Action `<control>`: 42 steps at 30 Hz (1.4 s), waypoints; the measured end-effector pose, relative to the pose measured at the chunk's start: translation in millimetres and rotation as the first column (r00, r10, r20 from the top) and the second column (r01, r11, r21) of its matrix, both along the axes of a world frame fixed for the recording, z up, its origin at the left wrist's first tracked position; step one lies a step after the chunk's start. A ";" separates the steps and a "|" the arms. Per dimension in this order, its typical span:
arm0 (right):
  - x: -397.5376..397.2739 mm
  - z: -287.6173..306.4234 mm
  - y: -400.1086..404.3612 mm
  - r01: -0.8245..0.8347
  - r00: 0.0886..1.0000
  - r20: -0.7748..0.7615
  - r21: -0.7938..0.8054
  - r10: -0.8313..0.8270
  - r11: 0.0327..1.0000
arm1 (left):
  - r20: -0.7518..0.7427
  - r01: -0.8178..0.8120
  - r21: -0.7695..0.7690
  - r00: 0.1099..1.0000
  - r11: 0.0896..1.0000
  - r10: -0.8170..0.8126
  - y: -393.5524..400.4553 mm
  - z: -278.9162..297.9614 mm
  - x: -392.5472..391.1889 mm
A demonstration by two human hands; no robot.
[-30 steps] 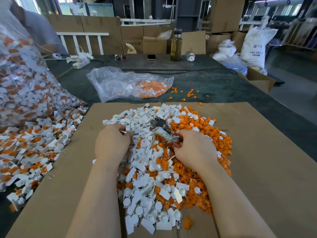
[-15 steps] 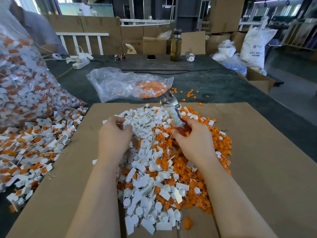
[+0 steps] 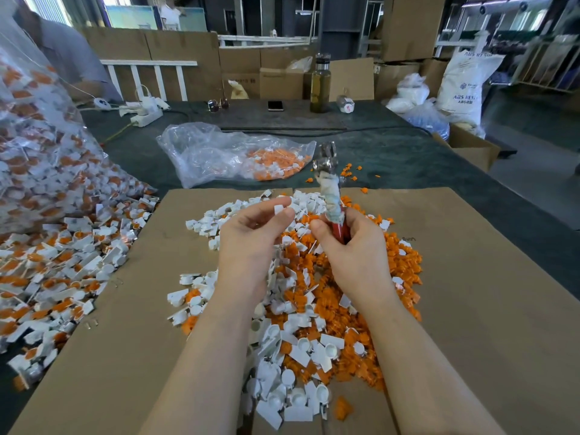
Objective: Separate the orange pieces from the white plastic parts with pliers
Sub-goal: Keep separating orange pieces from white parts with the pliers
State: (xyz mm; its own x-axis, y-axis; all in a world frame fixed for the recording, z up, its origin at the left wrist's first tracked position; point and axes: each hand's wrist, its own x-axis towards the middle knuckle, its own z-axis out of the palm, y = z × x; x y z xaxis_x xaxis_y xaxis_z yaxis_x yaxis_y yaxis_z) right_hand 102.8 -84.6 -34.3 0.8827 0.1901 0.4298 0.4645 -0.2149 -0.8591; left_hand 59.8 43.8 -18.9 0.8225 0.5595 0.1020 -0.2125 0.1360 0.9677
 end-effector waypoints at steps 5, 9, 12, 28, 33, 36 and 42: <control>-2.1 1.7 0.4 0.016 0.999 0.039 0.011 -0.016 1.000 | -0.005 0.044 -0.074 0.999 0.996 -0.044 -10.6 2.2 -1.1; -1.4 0.6 0.3 0.072 0.996 0.054 0.021 -0.073 0.997 | -0.029 0.042 -0.040 0.999 0.998 -0.044 -13.7 1.6 -0.5; -0.8 -0.5 0.8 0.137 0.987 0.090 -0.010 -0.135 0.991 | -0.039 0.010 0.022 0.999 1.000 -0.009 -16.1 1.8 0.6; -1.4 -1.6 0.3 0.196 0.972 0.133 -0.004 -0.193 0.981 | 0.002 -0.079 0.329 0.997 0.941 0.083 -24.9 2.9 -2.4; -1.1 -1.2 -0.3 0.200 0.969 0.152 -0.024 -0.194 0.980 | 0.029 -0.082 0.347 0.997 0.934 0.077 -24.9 1.2 -1.8; -0.1 -1.2 0.2 0.172 0.977 0.129 -0.026 -0.167 0.985 | 0.027 -0.091 0.360 0.996 0.928 0.087 -24.6 1.4 -2.1; -0.8 1.1 -0.5 0.072 0.993 0.097 -0.016 -0.070 0.997 | 0.018 -0.109 0.337 0.994 0.935 0.109 -23.9 0.0 0.2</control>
